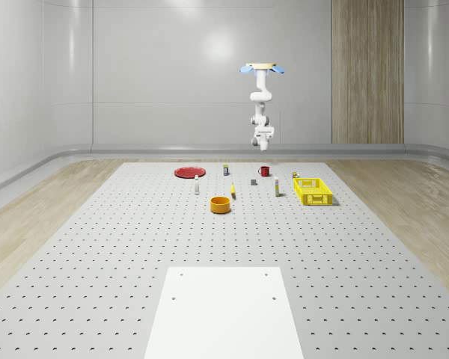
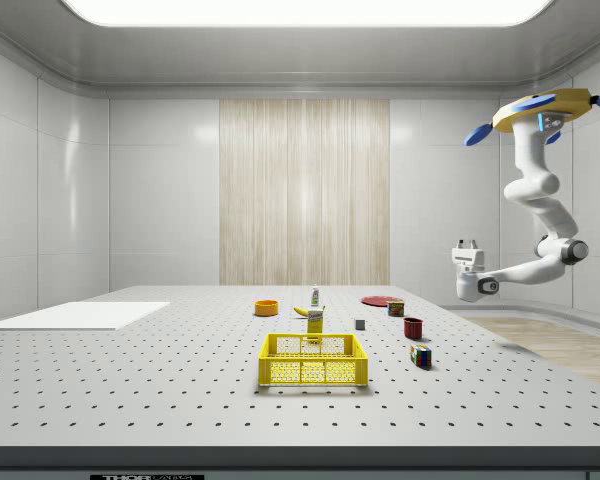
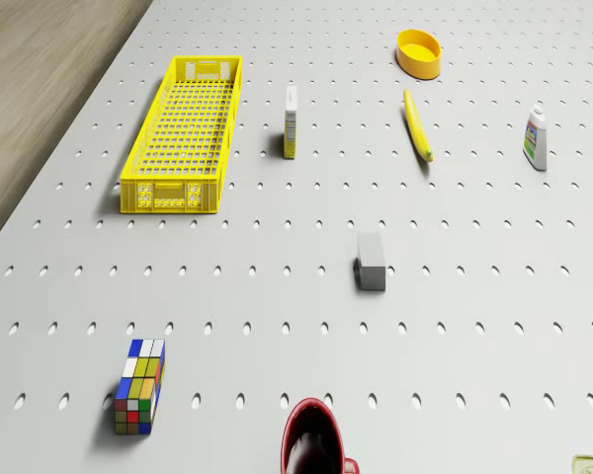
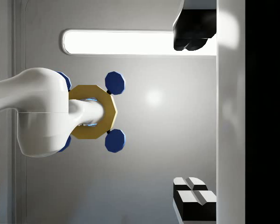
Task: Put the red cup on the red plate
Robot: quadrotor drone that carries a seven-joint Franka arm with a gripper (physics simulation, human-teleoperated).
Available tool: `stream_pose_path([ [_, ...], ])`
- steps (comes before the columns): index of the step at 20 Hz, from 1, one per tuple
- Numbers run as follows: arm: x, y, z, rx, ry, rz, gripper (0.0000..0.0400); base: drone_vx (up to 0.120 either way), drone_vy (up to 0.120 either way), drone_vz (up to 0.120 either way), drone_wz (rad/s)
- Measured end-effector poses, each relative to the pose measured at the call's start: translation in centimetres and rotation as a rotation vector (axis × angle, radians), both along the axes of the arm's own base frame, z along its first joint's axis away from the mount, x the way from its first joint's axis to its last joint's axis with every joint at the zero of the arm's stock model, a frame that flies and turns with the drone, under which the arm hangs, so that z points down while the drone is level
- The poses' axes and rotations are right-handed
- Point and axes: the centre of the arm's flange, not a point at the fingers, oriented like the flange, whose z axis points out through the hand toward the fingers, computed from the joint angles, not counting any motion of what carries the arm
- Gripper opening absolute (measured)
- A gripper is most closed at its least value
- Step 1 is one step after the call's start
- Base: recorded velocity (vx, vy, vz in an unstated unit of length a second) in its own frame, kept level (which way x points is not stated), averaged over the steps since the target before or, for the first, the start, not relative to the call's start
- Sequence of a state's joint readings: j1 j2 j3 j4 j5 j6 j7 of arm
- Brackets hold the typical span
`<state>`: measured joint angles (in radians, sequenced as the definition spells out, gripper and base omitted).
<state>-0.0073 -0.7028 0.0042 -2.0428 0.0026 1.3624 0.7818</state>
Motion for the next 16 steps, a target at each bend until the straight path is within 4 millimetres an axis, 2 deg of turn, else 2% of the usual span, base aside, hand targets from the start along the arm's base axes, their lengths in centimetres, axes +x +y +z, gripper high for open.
stream_pose_path([
  [16,-0.11,0.04,0.07,-0.004,-0.012,0.000,0.0400,0.120,0.000,0.000,0.000],
])
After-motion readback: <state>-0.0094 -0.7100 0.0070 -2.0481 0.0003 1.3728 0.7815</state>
